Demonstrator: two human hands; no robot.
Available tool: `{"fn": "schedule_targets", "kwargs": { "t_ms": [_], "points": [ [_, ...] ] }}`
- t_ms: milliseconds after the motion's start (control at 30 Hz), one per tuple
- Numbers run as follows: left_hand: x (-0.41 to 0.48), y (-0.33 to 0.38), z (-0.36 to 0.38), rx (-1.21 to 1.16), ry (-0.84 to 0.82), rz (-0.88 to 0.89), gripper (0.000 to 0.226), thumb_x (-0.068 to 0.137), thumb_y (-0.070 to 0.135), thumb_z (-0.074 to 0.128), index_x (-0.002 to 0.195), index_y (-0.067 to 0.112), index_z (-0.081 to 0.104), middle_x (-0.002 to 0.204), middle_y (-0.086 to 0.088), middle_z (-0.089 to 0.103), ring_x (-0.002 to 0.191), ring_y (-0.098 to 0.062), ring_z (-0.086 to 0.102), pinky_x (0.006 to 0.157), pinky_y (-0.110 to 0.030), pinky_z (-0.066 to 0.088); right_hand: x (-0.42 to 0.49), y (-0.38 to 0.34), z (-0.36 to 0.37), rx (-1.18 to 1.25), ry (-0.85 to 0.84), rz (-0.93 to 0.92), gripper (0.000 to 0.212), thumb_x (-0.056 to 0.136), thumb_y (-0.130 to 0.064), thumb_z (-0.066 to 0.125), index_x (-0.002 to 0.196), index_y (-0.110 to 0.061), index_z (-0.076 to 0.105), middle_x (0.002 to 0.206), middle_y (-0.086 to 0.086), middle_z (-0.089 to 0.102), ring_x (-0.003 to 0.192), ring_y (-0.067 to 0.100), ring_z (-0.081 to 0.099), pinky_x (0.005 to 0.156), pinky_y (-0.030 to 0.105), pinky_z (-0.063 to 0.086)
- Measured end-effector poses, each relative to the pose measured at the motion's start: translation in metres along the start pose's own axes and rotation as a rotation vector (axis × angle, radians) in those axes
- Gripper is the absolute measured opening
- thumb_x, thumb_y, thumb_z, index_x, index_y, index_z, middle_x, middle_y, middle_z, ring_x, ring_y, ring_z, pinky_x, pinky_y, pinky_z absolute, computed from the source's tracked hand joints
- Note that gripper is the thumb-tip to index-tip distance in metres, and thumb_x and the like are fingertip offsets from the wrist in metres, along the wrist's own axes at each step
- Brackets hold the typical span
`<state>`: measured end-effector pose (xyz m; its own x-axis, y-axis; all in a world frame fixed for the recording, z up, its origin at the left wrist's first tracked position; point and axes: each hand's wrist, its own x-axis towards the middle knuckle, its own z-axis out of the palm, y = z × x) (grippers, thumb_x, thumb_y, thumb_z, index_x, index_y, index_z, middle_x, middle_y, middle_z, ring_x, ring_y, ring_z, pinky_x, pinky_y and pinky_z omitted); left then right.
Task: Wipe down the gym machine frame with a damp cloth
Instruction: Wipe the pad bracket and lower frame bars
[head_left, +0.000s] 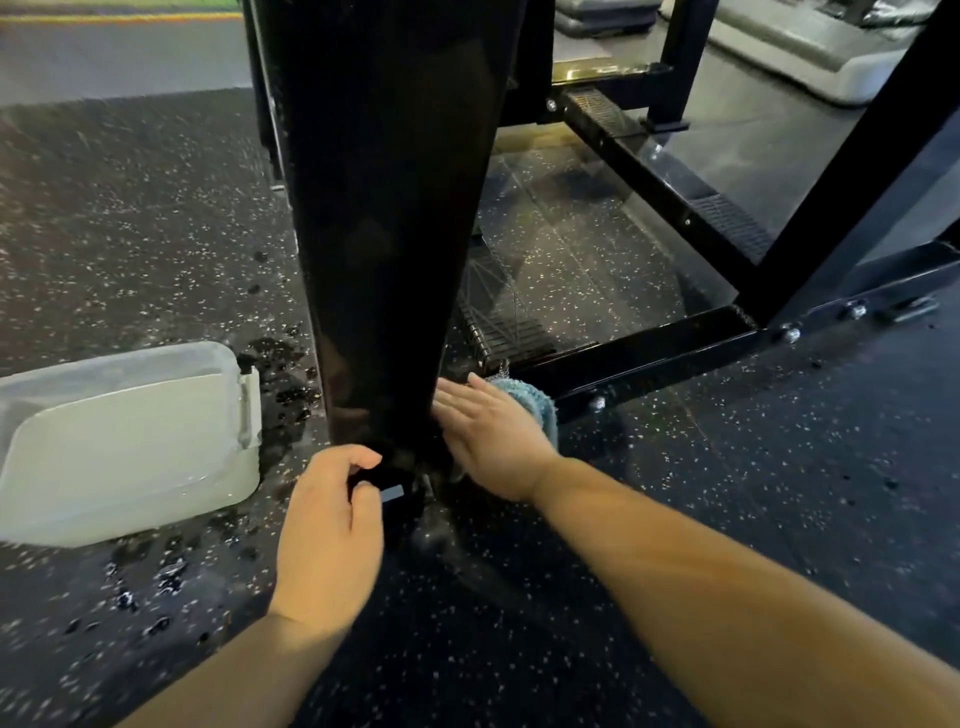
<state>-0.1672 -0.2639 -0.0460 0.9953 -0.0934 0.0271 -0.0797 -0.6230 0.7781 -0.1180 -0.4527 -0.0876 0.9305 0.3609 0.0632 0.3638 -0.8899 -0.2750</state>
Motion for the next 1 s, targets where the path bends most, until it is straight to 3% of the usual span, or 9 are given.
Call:
{"fn": "schedule_targets", "kwargs": {
  "t_ms": [67, 267, 467, 567, 667, 733, 800, 867, 1000],
  "points": [
    [0.000, 0.001, -0.002, 0.007, -0.039, 0.031, 0.028, 0.093, 0.002, 0.041, 0.113, 0.014, 0.055, 0.109, 0.003, 0.053, 0.104, -0.015, 0.048, 0.088, -0.027, 0.035, -0.012, 0.029, -0.010, -0.049, 0.031, 0.086, 0.049, 0.099, -0.017, 0.042, 0.148, -0.015, 0.035, 0.155, 0.000, 0.031, 0.145, 0.019, 0.024, 0.116, 0.032, -0.002],
    [0.002, 0.010, 0.004, -0.008, -0.120, 0.135, 0.043, 0.082, 0.029, 0.030, 0.114, 0.018, 0.058, 0.106, 0.016, 0.052, 0.103, -0.005, 0.048, 0.083, -0.016, 0.036, -0.012, 0.057, -0.014, -0.006, 0.195, 0.896, 0.054, 0.103, -0.041, 0.020, 0.153, -0.024, 0.008, 0.161, 0.000, -0.008, 0.147, 0.019, -0.012, 0.115, 0.042, -0.015],
    [0.008, 0.029, 0.025, -0.027, -0.150, 0.268, 0.036, 0.083, 0.027, 0.033, 0.106, 0.020, 0.059, 0.097, 0.023, 0.051, 0.095, 0.016, 0.046, 0.080, 0.002, 0.032, 0.011, -0.068, 0.055, 0.672, 0.686, 0.848, 0.067, 0.104, -0.033, 0.029, 0.140, -0.023, -0.026, 0.142, -0.011, -0.043, 0.131, 0.003, -0.044, 0.109, 0.022, -0.025],
    [0.021, 0.035, 0.033, 0.045, -0.193, 0.337, 0.047, 0.081, 0.038, 0.027, 0.108, 0.020, 0.061, 0.101, 0.016, 0.052, 0.096, 0.006, 0.046, 0.084, 0.000, 0.031, 0.018, -0.032, 0.040, 0.805, 0.808, 0.993, 0.070, 0.104, -0.028, 0.033, 0.145, -0.015, -0.023, 0.148, -0.003, -0.039, 0.138, 0.010, -0.034, 0.112, 0.025, -0.018],
    [0.033, 0.038, 0.047, 0.162, -0.302, 0.406, 0.047, 0.089, 0.033, 0.032, 0.128, 0.015, 0.053, 0.129, 0.007, 0.048, 0.131, -0.010, 0.033, 0.103, -0.003, 0.013, 0.013, 0.023, 0.009, 0.835, 0.934, 1.192, 0.068, 0.104, -0.024, 0.034, 0.150, -0.010, -0.014, 0.156, 0.008, -0.027, 0.145, 0.022, -0.020, 0.117, 0.037, -0.011],
    [0.044, 0.037, 0.060, 0.266, -0.376, 0.355, 0.047, 0.097, 0.023, 0.035, 0.143, 0.011, 0.034, 0.151, -0.002, 0.026, 0.144, -0.017, 0.010, 0.113, -0.017, 0.004, 0.014, 0.031, 0.004, 0.976, 0.986, 1.281, 0.067, 0.104, -0.025, 0.032, 0.150, -0.013, -0.015, 0.157, 0.005, -0.025, 0.146, 0.021, -0.019, 0.117, 0.038, -0.011],
    [0.050, 0.038, 0.069, 0.282, -0.409, 0.214, 0.052, 0.099, 0.015, 0.035, 0.148, 0.009, 0.020, 0.158, -0.007, 0.010, 0.146, -0.020, 0.002, 0.115, -0.027, 0.004, 0.019, 0.003, 0.010, 1.157, 0.956, 1.281, 0.068, 0.105, -0.028, 0.030, 0.149, -0.014, -0.019, 0.157, 0.003, -0.027, 0.146, 0.019, -0.018, 0.117, 0.035, -0.010],
    [0.049, 0.039, 0.067, 0.196, -0.425, 0.108, 0.053, 0.100, 0.013, 0.033, 0.150, 0.012, 0.016, 0.158, -0.002, 0.009, 0.146, -0.013, 0.002, 0.114, -0.023, 0.004, 0.021, -0.026, 0.021, 1.319, 0.887, 1.229, 0.068, 0.105, -0.032, 0.027, 0.148, -0.015, -0.023, 0.156, 0.003, -0.029, 0.146, 0.018, -0.018, 0.117, 0.032, -0.008],
    [0.024, 0.019, 0.033, 0.162, -0.446, 0.207, 0.046, 0.099, 0.012, 0.036, 0.144, 0.019, 0.032, 0.147, 0.010, 0.031, 0.135, -0.006, 0.029, 0.109, -0.016, 0.020, 0.020, 0.004, 0.011, 1.413, 0.927, 1.329, 0.066, 0.106, -0.032, 0.025, 0.149, -0.011, -0.019, 0.157, 0.004, -0.025, 0.147, 0.020, -0.015, 0.117, 0.035, -0.006]
  ]
}}
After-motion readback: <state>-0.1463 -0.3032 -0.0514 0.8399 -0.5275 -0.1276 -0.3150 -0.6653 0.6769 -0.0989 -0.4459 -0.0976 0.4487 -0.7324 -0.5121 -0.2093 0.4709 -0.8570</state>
